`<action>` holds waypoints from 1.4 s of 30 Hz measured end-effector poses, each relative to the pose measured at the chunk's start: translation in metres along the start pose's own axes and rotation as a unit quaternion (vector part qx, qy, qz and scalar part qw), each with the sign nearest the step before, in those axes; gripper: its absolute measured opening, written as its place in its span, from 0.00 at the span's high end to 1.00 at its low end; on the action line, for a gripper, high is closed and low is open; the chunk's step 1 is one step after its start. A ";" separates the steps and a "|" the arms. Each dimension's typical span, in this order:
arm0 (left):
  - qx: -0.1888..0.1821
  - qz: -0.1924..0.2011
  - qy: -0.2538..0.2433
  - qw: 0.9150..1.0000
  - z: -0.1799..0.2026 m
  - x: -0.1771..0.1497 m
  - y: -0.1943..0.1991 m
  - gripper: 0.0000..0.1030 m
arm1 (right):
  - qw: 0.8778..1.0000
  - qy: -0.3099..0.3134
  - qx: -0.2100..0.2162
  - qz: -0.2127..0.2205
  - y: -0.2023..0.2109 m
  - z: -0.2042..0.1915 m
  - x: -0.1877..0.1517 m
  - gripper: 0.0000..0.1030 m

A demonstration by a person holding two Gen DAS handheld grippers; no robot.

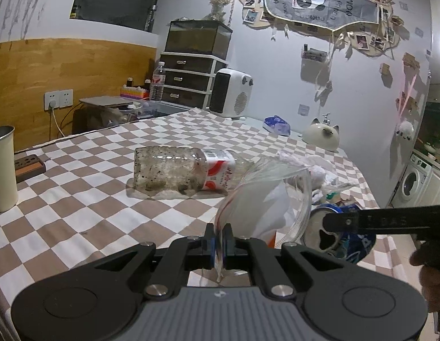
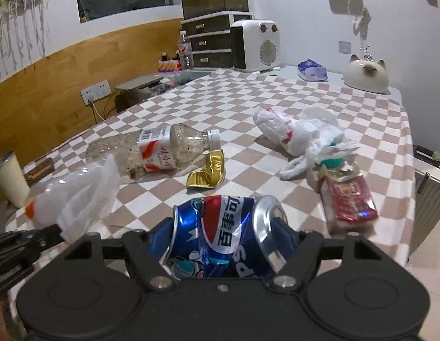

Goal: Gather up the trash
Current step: 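Carry the bag and can over the yellow wastebasket with both tools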

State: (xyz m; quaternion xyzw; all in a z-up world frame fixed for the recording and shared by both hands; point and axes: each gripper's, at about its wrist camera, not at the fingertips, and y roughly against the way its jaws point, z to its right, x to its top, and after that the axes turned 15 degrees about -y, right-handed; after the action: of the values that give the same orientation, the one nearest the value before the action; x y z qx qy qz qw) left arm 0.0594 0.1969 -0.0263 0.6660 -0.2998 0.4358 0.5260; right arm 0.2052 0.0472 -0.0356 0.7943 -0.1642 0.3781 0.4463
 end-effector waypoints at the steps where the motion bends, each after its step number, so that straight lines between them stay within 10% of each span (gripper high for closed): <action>1: -0.001 0.001 -0.001 1.000 0.002 0.000 0.002 0.96 | 1.000 -0.001 0.001 0.002 0.006 0.001 -0.001 0.28; 21: -0.060 0.015 -0.057 0.996 0.092 0.028 0.021 0.96 | 0.995 -0.049 -0.036 0.085 0.131 0.078 -0.022 0.28; 42: -0.184 0.015 -0.146 0.972 0.277 0.039 0.000 0.96 | 0.965 -0.140 -0.163 0.152 0.239 0.226 -0.066 0.27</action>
State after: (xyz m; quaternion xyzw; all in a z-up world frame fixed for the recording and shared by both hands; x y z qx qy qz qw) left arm 0.1505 -0.0675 -0.0097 0.6093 -0.4584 0.2792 0.5836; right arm 0.1215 -0.2769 -0.0164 0.7212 -0.4034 0.2946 0.4800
